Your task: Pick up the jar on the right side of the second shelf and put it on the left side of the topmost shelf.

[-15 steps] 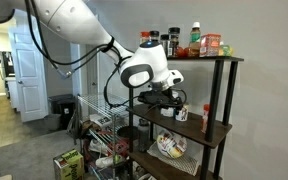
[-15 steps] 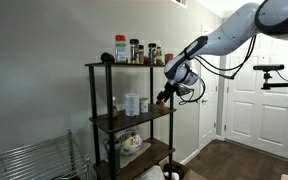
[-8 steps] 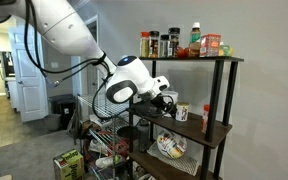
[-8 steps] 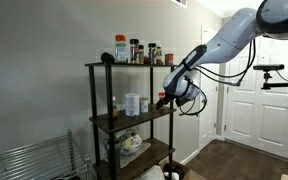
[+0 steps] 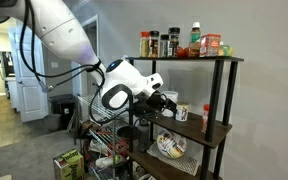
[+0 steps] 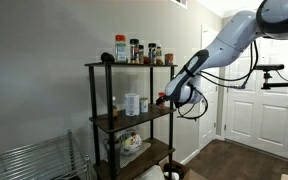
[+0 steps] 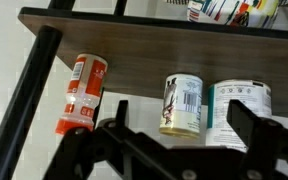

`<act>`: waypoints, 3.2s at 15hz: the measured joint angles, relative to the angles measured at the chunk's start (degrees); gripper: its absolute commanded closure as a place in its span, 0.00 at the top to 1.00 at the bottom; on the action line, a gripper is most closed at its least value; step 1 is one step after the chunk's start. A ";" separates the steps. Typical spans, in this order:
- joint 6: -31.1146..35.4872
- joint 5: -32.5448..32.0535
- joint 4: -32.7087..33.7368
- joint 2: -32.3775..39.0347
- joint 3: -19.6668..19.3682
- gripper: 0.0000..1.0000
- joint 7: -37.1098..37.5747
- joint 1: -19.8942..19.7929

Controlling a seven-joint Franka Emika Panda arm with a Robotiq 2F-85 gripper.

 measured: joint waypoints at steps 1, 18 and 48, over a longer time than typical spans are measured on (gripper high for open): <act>1.08 0.59 -0.04 0.01 -0.02 1.00 0.03 0.03; 2.29 3.31 0.90 0.05 -3.19 1.00 0.07 1.11; 2.29 31.14 27.27 28.73 -35.30 1.00 18.35 30.55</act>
